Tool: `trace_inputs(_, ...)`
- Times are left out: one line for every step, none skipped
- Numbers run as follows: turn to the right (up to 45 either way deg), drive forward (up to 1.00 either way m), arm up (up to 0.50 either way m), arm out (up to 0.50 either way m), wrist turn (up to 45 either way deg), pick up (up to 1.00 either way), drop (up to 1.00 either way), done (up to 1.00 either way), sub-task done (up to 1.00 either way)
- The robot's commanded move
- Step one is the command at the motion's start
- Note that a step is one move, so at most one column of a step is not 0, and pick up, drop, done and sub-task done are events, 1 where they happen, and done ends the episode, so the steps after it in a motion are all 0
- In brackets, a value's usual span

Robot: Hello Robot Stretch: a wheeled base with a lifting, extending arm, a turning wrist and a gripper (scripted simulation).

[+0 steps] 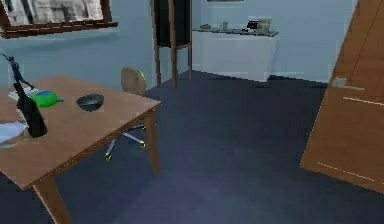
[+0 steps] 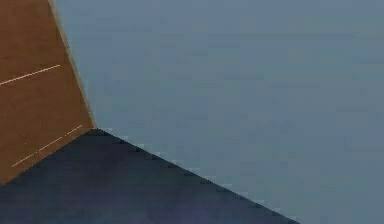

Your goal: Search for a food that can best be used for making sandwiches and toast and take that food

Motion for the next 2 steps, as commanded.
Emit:
trace_inputs(9.0, 0.00, 0.00, 0.00, 0.0, 0.00, 0.00, 0.00, 0.00)
trace_inputs(0.0, 1.00, 0.00, 0.00, 0.0, 0.00, 0.00, 0.00, 0.00)
